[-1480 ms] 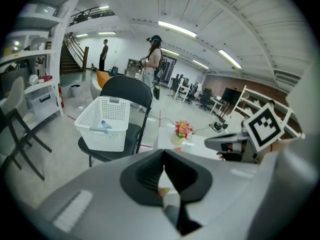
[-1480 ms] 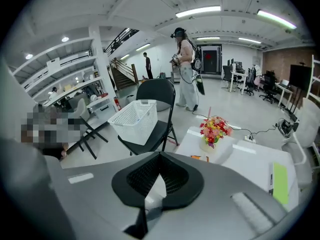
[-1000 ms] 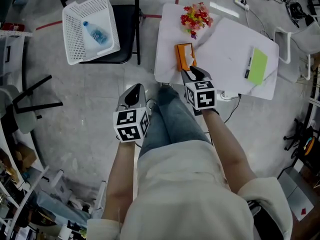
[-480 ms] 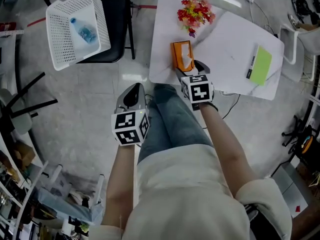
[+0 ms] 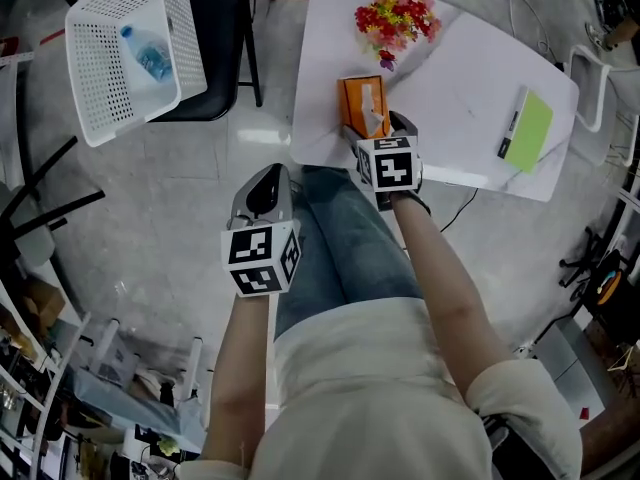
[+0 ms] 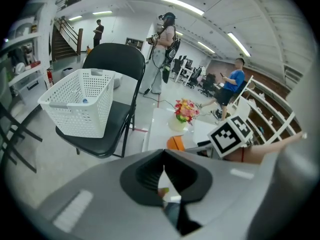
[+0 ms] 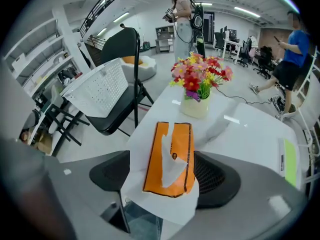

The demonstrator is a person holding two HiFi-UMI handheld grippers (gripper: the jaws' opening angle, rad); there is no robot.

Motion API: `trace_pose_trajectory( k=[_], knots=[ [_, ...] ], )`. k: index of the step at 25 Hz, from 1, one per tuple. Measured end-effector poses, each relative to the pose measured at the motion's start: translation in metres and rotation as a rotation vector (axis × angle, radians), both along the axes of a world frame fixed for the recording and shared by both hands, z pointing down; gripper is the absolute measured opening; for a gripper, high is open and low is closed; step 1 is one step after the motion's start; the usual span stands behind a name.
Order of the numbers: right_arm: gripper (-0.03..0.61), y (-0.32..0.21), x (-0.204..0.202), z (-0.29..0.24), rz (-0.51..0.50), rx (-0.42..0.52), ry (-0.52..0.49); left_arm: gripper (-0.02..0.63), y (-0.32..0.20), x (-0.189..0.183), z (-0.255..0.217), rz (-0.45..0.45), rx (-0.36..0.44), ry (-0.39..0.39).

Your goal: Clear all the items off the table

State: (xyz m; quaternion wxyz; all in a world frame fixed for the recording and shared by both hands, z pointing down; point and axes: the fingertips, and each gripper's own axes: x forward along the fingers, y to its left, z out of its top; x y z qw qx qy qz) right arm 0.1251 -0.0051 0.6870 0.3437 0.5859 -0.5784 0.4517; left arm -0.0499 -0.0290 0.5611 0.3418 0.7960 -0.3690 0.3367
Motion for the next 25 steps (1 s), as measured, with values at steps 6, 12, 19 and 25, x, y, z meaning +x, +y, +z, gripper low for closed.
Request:
trace_pose_trajectory(
  k=[6,12,19,25],
  knots=[
    [0.426,-0.005,0.005,0.033,-0.022,-0.06,0.005,0.008,0.0,0.011,0.015,0.004,-0.026,-0.007],
    [0.446,-0.006,0.012,0.061,-0.025,-0.116,0.015,0.008,0.0,0.018,0.022,0.006,-0.046,-0.01],
    [0.465,-0.01,0.012,0.08,-0.016,-0.149,-0.014,0.008,-0.002,0.021,0.032,0.006,-0.066,-0.018],
    [0.469,-0.012,0.009,0.091,-0.021,-0.163,-0.034,0.008,-0.004,0.023,0.036,0.007,-0.074,-0.021]
  ],
)
